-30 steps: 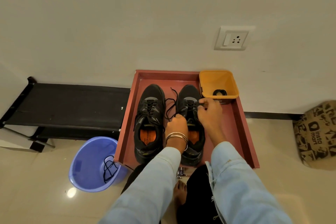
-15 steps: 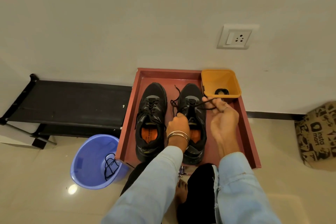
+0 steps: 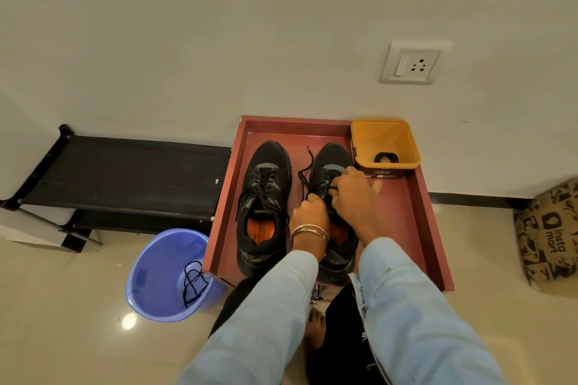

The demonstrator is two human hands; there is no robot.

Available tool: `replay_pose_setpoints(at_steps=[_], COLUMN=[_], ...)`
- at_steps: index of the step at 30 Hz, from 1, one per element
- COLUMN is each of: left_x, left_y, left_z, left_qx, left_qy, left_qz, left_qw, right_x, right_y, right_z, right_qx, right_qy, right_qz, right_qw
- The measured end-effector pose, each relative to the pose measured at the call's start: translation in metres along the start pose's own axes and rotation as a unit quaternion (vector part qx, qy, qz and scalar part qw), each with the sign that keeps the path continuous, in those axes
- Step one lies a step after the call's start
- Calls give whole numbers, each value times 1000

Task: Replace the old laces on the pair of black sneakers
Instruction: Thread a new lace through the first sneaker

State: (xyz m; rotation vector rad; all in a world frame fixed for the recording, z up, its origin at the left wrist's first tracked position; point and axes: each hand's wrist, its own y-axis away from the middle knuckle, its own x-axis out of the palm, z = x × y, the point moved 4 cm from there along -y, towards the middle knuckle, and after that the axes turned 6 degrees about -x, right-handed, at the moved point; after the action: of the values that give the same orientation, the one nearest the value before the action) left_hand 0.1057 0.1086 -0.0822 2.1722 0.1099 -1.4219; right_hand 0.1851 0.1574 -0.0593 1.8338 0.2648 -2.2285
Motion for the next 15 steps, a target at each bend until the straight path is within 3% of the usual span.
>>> replay_pose_setpoints(at_steps=[2, 4, 5, 7, 10, 11, 12, 13, 15], left_x=[0, 0, 1, 1, 1, 1, 0, 0, 0], left_y=[0, 0, 0, 1, 2, 3, 2, 2, 1], left_z=[0, 0, 0, -1, -1, -2, -1, -1, 0], left_qx=[-3, -1, 2, 5, 6, 5, 4, 4, 3], left_qy=[3, 1, -1, -4, -5, -5, -5, -5, -4], left_qz=[-1, -5, -7, -10, -12, -11, -11, -10, -8], left_qw=[1000, 1000, 1000, 1000, 1000, 1000, 1000, 1000, 1000], right_x=[-3, -9, -12, -17, -22, -23, -23, -24, -24], right_y=[5, 14, 21, 36, 44, 44, 42, 39, 30], right_z=[-8, -19, -23, -31, -36, -37, -38, -37, -32], right_qx=[23, 68, 96, 145, 140, 137, 142, 142, 123], right_qy=[-81, -264, -393, -634, -841, -869, -867, -837, -696], right_qz=[-31, -96, -134, -182, -180, -175, -177, -181, -171], right_qw=[996, 957, 905, 737, 490, 441, 445, 496, 687])
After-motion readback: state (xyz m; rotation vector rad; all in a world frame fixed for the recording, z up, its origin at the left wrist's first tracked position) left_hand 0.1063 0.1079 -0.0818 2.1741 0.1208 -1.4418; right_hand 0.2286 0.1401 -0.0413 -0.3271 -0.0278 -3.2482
